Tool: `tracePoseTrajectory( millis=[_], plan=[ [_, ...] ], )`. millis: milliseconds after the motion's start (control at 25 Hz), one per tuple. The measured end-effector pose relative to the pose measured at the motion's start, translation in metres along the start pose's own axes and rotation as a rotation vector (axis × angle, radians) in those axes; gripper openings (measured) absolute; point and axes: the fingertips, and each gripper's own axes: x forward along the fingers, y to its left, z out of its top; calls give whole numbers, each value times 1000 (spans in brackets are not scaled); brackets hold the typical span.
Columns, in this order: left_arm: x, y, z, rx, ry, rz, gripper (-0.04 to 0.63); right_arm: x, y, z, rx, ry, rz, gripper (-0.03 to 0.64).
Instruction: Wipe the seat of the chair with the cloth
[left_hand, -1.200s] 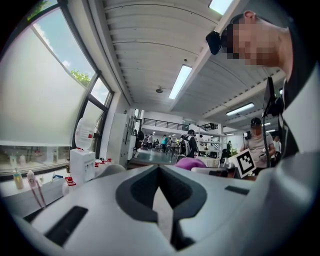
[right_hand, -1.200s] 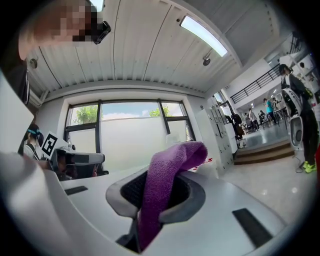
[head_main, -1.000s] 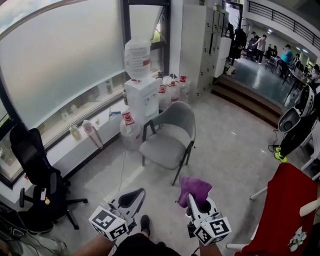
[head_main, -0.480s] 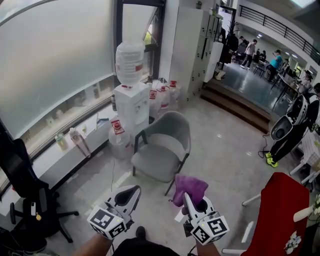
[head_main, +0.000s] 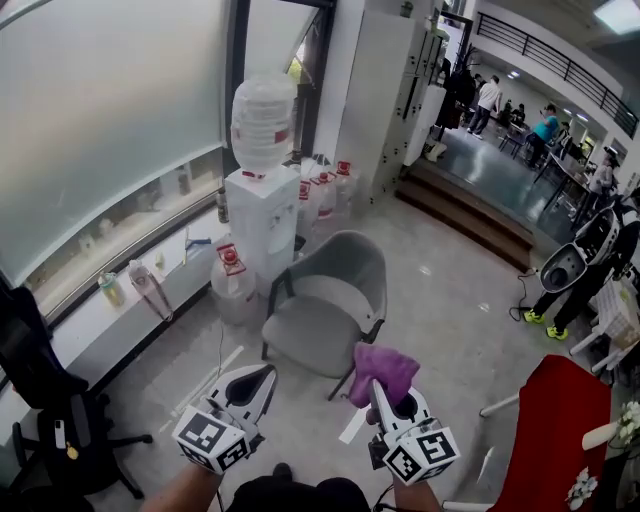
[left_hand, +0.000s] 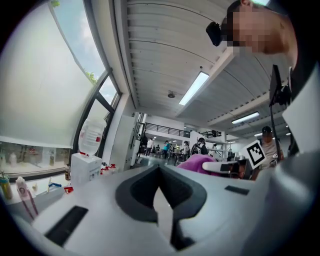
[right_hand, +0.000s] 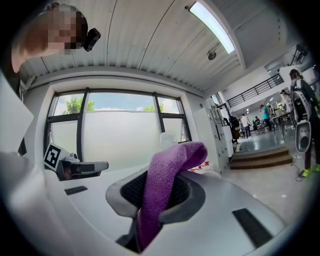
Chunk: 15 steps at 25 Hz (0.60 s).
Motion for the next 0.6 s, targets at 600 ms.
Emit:
tracePoseTrajectory(
  millis=[600],
  plan=[
    [66,58,0,-35,22,4,6,80,-48,-2,14,8,-19,63]
  ],
)
